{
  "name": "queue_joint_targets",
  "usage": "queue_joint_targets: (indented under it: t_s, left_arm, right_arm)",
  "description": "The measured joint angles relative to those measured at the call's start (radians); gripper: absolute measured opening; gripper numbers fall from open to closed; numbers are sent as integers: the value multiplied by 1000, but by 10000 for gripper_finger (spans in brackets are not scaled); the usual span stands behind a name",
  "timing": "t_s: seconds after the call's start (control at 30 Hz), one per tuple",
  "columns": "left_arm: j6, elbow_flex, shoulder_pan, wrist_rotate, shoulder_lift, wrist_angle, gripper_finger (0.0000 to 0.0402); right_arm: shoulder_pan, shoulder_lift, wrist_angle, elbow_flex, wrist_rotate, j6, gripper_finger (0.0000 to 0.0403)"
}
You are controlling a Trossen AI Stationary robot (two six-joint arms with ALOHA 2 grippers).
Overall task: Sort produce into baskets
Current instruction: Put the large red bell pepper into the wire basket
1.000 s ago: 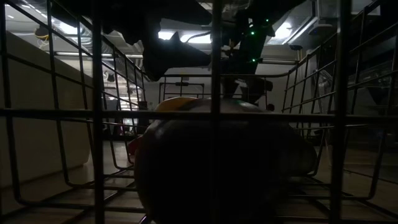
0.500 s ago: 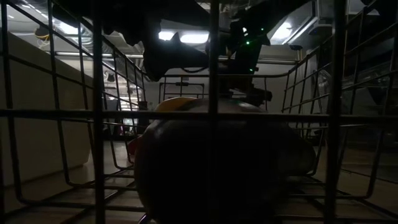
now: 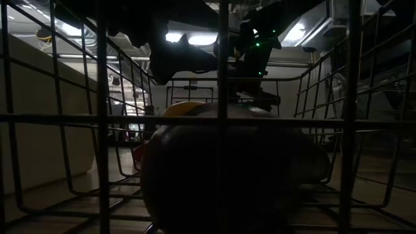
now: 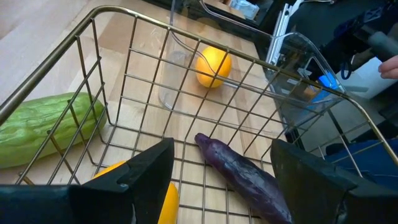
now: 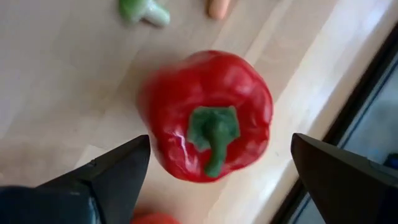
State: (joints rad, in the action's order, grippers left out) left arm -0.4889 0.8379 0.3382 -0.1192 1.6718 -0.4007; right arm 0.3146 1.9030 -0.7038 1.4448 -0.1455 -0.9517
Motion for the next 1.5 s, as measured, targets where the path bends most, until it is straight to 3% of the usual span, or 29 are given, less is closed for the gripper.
queue_joint_targets:
  t_s: [0.93,1.27,1.5]
  left_arm:
    - [1,0,0,0,0,-1,263]
    - [0,0,0,0,0,-3,263]
    - [-1,0,0,0,-2,-8,263]
  right_arm:
    - [0,80,-17,0,28,83,385]
    - [-1,77,-29,1,33,119,319]
    - [-1,71,-59,2,22,189,334]
